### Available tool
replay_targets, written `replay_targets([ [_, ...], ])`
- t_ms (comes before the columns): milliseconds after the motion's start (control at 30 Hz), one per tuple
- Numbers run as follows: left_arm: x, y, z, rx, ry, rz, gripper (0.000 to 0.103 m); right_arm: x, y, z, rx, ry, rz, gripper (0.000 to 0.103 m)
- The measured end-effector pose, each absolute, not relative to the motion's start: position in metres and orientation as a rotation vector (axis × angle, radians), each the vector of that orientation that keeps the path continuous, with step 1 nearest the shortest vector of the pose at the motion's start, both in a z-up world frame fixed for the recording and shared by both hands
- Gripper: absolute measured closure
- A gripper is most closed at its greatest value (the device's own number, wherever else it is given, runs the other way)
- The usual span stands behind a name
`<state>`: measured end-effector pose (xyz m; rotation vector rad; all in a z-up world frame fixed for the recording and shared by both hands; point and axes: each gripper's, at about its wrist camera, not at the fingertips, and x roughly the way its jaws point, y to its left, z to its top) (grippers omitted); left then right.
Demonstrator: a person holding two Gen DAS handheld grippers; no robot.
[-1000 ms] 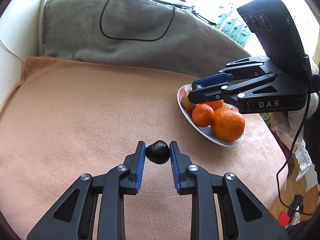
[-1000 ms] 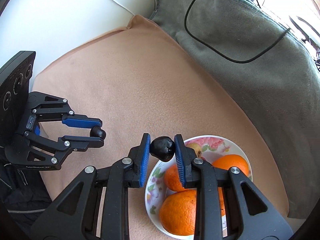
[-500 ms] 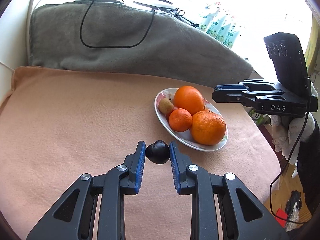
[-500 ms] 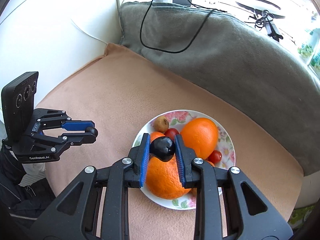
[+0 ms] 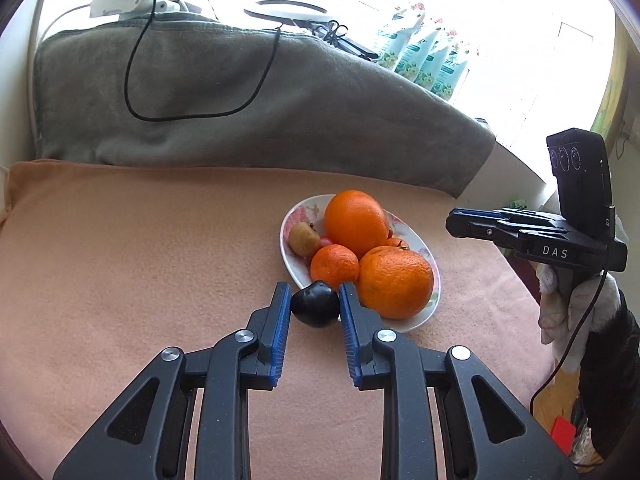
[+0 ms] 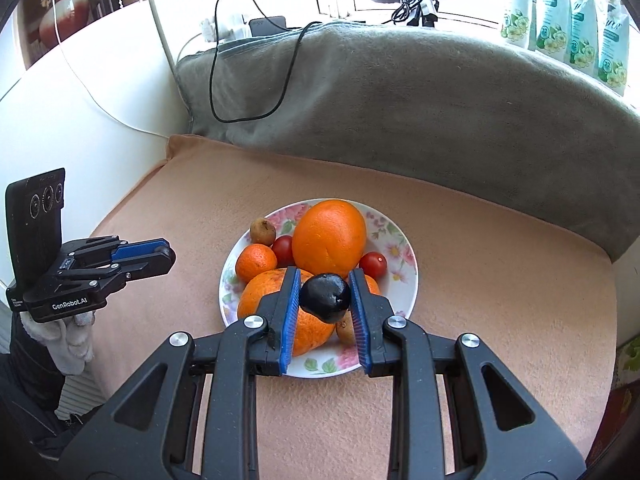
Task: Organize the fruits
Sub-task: 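Carry the dark plum over the white plate with the right tool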
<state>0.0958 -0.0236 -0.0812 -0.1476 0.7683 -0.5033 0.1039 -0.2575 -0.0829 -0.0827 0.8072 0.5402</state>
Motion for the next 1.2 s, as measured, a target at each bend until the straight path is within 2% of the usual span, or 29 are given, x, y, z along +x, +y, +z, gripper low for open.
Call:
replay_targets([
  [1200, 0.132, -0.098, -0.065, -0.019, 0.754, -0.561, 0.080, 0.166, -0.267, -0.108, -0.024, 0.860, 0.504, 0.077],
])
